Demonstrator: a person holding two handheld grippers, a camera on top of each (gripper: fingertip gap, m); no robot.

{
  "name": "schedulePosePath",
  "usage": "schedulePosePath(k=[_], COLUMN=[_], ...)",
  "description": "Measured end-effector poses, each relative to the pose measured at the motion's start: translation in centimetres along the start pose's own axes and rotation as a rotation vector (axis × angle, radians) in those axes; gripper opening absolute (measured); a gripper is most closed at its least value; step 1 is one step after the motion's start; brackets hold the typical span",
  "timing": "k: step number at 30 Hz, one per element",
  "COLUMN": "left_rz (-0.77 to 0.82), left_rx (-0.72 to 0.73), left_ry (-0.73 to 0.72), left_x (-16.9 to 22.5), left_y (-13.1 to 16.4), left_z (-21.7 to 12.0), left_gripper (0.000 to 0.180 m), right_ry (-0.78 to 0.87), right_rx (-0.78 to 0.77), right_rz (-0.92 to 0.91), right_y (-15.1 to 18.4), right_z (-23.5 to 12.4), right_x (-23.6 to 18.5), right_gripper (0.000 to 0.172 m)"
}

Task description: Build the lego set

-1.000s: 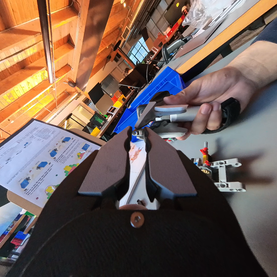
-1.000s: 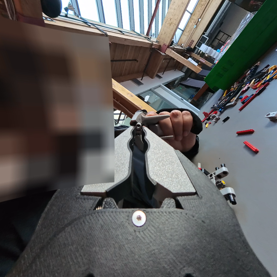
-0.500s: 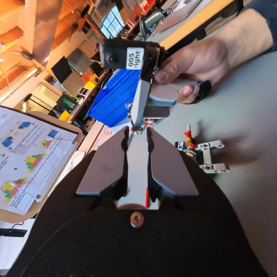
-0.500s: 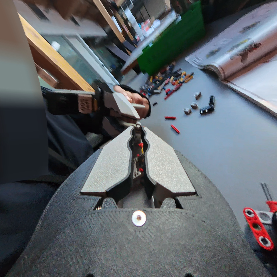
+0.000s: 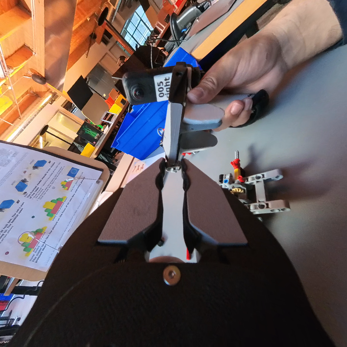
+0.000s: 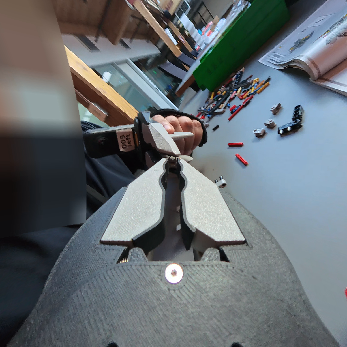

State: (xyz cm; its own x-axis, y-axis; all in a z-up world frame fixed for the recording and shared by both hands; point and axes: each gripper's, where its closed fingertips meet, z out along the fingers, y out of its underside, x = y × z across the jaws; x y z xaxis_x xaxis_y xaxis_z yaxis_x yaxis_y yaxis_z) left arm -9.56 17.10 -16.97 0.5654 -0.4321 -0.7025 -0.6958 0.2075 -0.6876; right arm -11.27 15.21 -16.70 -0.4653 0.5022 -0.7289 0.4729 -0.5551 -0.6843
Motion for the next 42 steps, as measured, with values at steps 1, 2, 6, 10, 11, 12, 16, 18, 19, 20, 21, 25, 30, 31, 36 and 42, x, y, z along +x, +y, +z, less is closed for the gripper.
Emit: schedulePosePath(k=[1,2,6,10,11,12,16,18,19,20,21,25,30,31,36,42], left_rz=[0.000,0.002,0.000,-0.001,0.000,0.001,0.001,-0.009,-0.021,-0.037,-0.051,-0.174,-0.591,-0.658,-0.919,-0.873], left_rx=[0.002,0.004,0.014,0.020,0.020,0.021,0.020,0.013,0.011,0.008,0.009,-0.016,-0.040,-0.048,-0.026,-0.046], left_ry=[-0.010,-0.022,-0.057,-0.083,-0.085,-0.086,-0.076,-0.057,-0.037,-0.004,0.038,0.146,0.443,0.497,0.639,0.670], left_x=[-0.1,-0.3,-0.9,-1.2,-1.2,-1.2,-0.9,-0.6,-0.4,0.0,0.5,0.6,2.3,2.7,2.6,3.5], left_y=[-0.1,-0.2,-0.4,-0.7,-0.7,-0.7,-0.6,-0.4,-0.2,0.0,0.1,1.9,2.6,2.5,2.0,2.0], left_z=[0.0,0.0,-0.2,-0.2,-0.2,-0.2,-0.1,0.0,0.0,0.1,0.1,-0.2,-0.7,-0.8,-1.6,-1.7], left_gripper=[0.014,0.014,0.014,0.014,0.014,0.014,0.014,0.015,0.018,0.025,0.035,0.034,0.015,0.016,0.014,0.011], right_ry=[-0.014,-0.029,-0.076,-0.096,-0.095,-0.090,-0.009,0.033,0.056,0.094,0.148,0.331,0.412,0.423,0.449,0.452], right_rx=[0.011,0.021,0.054,0.075,0.076,0.074,0.034,0.013,0.007,0.003,-0.006,-0.070,-0.252,-0.276,-0.315,-0.376], right_rz=[0.012,0.022,0.052,0.052,0.047,0.038,-0.065,-0.094,-0.110,-0.134,-0.168,-0.326,-0.510,-0.551,-0.685,-0.704], right_y=[-0.1,-0.3,-0.7,-1.0,-1.0,-1.0,-0.7,-0.5,-0.5,-0.5,-0.5,-0.4,1.9,2.2,2.7,3.7], right_z=[0.0,0.0,0.0,-0.1,-0.1,-0.1,-0.2,-0.3,-0.5,-0.8,-1.2,-2.8,-1.8,-1.6,-1.0,-0.4], right_x=[-0.1,-0.2,-0.5,-0.7,-0.8,-0.8,-0.6,-0.3,-0.2,0.2,0.7,2.2,2.5,2.4,1.8,2.1], right_gripper=[0.005,0.005,0.005,0.005,0.005,0.005,0.005,0.004,0.004,0.005,0.005,0.004,0.004,0.005,0.005,0.005])
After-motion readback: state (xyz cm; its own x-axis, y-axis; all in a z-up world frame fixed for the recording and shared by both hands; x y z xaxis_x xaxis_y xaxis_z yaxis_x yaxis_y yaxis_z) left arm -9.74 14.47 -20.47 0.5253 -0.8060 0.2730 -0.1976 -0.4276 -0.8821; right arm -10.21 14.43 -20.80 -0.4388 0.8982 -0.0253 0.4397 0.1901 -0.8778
